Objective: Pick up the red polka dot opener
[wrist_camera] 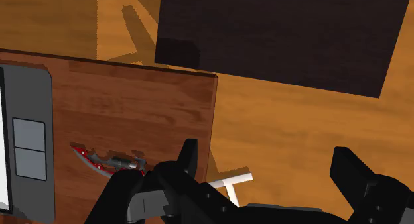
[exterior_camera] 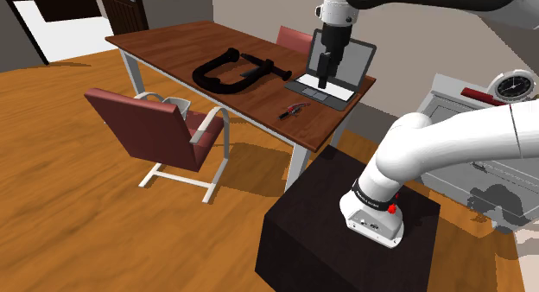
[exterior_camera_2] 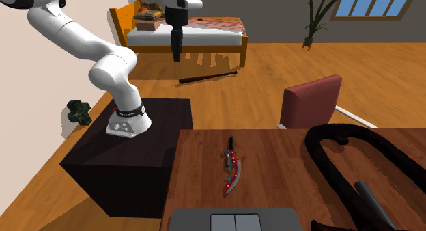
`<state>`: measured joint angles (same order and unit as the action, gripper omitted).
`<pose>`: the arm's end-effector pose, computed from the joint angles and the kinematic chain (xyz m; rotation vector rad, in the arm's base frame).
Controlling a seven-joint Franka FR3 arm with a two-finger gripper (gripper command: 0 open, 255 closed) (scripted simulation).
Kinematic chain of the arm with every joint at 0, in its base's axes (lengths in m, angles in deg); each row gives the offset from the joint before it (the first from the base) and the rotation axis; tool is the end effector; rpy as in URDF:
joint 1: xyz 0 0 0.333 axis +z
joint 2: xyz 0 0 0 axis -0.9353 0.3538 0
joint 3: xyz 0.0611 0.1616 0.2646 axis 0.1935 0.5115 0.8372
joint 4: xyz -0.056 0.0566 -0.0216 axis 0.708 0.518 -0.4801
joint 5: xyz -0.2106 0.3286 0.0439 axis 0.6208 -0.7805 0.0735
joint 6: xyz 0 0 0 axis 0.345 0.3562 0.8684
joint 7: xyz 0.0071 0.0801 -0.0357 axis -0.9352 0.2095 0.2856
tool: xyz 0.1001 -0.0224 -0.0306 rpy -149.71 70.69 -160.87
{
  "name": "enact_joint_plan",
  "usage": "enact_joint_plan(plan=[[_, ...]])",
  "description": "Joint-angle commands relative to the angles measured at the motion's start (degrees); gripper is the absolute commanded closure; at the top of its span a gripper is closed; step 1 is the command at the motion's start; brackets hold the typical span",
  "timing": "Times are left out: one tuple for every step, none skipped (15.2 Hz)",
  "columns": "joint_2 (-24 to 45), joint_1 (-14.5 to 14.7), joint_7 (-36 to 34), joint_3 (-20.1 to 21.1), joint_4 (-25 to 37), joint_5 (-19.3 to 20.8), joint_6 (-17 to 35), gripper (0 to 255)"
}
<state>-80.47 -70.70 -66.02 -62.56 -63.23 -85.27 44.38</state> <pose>0.2889 -0.0223 0.5532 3.0860 0.1847 -0.1504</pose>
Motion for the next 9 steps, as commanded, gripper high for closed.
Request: enact_joint_plan(plan=[[0.0, 0.0, 0.0, 0.0, 0.0, 0.0, 0.0, 0], [0.0, 0.1, 2.9, -1.6, -1.1, 1.1, 1.3, 0], [0.1, 0.3, 5.7, -3.2, -2.2, 2.3, 2.7, 0], [0.4, 0.5, 8.5, -4.8, -3.1, 3.5, 4.2, 0], [0.8, 0.6, 11.3, -6.5, -3.9, 4.6, 5.7, 0], [1.4, 0.8, 14.1, -8.1, -4.6, 5.7, 7.2, 0], [2.1, 0.9, 16.9, -9.8, -5.1, 6.8, 8.8, 0], [3.0, 1.1, 19.7, -11.5, -5.6, 7.9, 10.4, 0], [4.1, 1.3, 22.5, -13.2, -5.9, 8.9, 12.1, 0]])
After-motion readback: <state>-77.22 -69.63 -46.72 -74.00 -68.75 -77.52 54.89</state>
